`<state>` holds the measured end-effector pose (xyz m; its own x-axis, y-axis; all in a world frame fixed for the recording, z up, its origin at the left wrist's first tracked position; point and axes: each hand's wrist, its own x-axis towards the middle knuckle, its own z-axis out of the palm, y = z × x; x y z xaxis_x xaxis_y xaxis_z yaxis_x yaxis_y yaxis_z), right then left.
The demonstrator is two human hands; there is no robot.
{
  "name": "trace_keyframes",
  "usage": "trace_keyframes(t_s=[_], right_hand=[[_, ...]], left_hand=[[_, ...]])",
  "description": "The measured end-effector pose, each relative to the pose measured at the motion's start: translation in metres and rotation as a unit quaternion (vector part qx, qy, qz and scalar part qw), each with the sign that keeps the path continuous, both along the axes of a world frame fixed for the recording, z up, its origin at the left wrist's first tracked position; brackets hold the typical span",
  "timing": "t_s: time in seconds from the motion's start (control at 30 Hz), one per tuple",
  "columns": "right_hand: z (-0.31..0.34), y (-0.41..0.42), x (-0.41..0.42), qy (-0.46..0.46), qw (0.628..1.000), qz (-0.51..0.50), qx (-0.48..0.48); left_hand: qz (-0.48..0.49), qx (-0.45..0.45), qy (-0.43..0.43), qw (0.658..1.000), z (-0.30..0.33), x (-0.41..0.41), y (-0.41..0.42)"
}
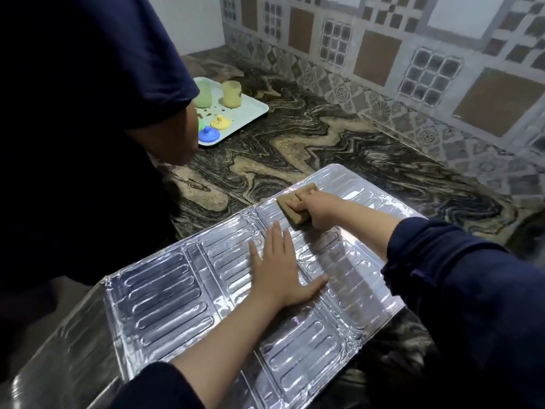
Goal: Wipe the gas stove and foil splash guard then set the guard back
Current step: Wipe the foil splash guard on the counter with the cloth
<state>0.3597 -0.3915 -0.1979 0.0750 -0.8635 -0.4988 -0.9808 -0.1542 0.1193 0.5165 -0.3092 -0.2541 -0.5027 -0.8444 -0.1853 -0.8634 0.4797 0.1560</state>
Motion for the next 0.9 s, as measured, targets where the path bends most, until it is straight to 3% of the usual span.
trace_keyframes(t_s=[0.3,0.43,0.6,0.9], right_hand=[[0.019,0.002,0.007,0.038,0.999,0.021,0.026],[0.017,0.019,-0.01,-0.018,0.999,0.029,0.016],[0.017,0.058,-0.039,-0.091,0.99,-0.001,0.112],[0.028,0.135,-0.078,0.002,0.95,-0.044,0.308]], left_hand=[[0.013,-0.009,0.003,1.0,-0.015,-0.007,0.004],[0.025,-0.011,0.007,1.0,-0.015,-0.007,0.004],[0.027,-0.007,0.014,1.0,-0.017,-0.007,0.003],[0.02,-0.001,0.012,1.0,-0.019,-0.005,0.003]])
